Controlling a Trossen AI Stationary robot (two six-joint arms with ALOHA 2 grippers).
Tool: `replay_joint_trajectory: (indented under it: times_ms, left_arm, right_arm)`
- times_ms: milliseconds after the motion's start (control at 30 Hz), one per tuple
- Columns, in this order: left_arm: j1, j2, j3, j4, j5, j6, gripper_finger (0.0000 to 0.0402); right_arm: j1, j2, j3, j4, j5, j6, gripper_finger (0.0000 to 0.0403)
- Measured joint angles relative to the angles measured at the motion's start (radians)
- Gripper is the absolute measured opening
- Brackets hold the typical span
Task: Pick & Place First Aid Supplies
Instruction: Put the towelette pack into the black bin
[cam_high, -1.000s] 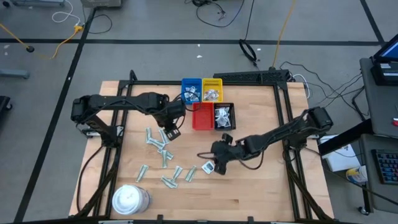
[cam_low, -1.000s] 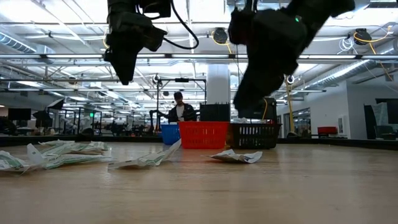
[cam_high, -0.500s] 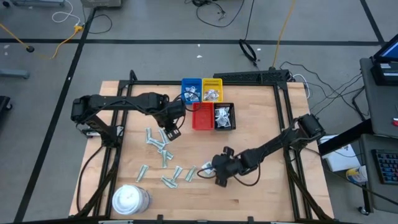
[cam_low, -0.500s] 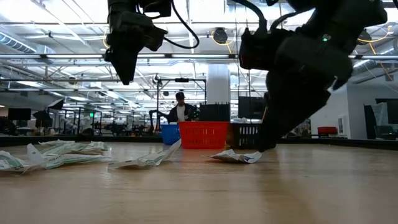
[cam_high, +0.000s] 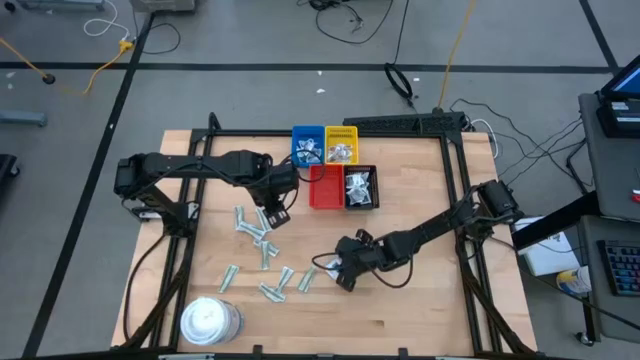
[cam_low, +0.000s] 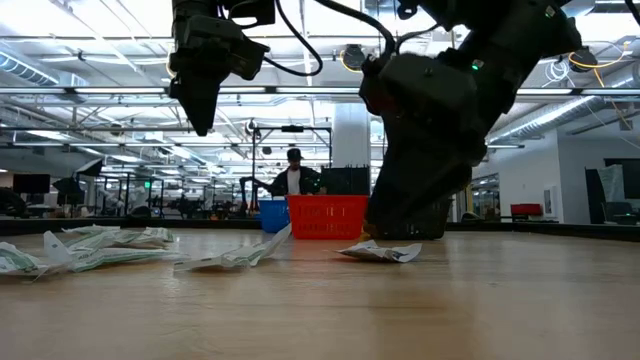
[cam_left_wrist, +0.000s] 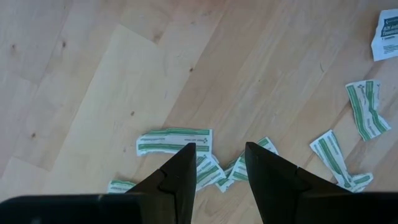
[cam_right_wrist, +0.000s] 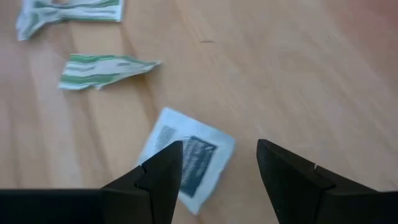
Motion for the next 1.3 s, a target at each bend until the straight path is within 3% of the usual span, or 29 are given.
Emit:
replay_joint_trajectory:
  times_ms: [333,533,767,900,1067,1300]
  left_arm:
    - [0.0,0.0,0.0,-0.004,0.0,-0.004,0.0143]
    - [0.0,0.0,0.0,-0.004,-0.001,-0.005,0.0143]
    - [0.0,0.0,0.0,-0.006,-0.001,-0.008,0.0143]
    - [0.0,0.0,0.0,-0.006,-0.001,-0.008,0.0143]
    - [0.0,0.0,0.0,-0.006,-0.003,-0.008,0.0143]
    - [0.0,0.0,0.0,0.0,-0.004,0.001,0.0143]
  right_arm:
    - [0.008,0.0,0.0,-0.007,0.032,0.014,0.0201]
    - [0.037,0.062,0.003,0.017,0.039,0.045,0.0201]
    - [0.041,0.102,0.038,0.018,0.072,-0.016,0.0195]
    - [0.035,0.102,0.039,0.008,0.059,-0.042,0.0142]
    - [0.035,0.103,0.039,0.016,0.033,-0.131,0.002]
    - [0.012,0.025,0.034,-0.072,-0.015,-0.246,0.0003]
